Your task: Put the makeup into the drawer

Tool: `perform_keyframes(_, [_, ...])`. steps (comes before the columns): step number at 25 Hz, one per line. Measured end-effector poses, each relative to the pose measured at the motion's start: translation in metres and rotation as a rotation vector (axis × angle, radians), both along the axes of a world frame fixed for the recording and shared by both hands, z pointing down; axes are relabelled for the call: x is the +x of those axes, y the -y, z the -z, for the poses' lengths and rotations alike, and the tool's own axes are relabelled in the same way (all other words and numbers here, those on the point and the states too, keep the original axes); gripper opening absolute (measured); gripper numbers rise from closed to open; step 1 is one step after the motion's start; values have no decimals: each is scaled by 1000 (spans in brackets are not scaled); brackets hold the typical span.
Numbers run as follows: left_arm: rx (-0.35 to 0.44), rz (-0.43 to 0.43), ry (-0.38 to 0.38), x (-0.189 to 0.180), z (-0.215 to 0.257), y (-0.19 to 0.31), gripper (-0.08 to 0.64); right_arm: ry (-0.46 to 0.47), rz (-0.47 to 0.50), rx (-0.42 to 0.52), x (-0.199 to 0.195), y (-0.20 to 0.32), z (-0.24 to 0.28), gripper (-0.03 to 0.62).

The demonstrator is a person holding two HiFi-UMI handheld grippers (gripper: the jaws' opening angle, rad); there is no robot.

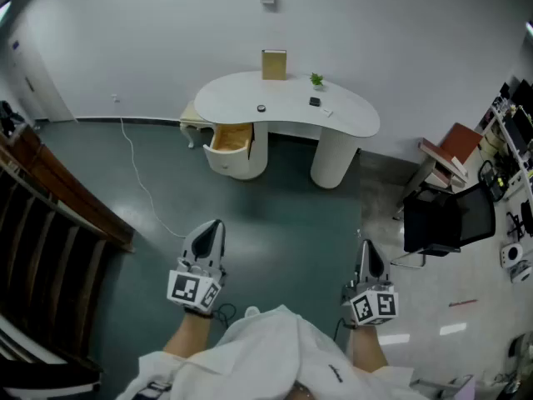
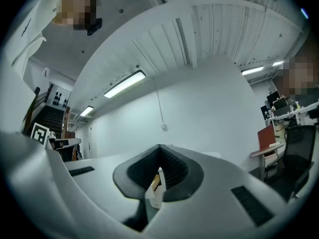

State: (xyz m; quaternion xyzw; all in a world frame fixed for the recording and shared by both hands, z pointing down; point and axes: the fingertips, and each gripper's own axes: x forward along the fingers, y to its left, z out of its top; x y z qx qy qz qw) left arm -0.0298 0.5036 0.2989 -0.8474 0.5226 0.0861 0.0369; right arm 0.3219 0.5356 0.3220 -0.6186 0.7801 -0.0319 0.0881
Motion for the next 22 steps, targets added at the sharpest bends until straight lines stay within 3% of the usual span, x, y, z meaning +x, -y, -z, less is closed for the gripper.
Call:
perform_keyframes(11, [11,-3,-6,-7,0,7,18,22,17,10,-12,5,-4,17])
perform_keyframes(19, [14,-61,-21,-5,1,10,18,20,24,0,-29,7,-7,17])
perform_keyframes(22, [-3,-100,-13,-2,-2,13,57,18,23,-2,-35,9,-7,17])
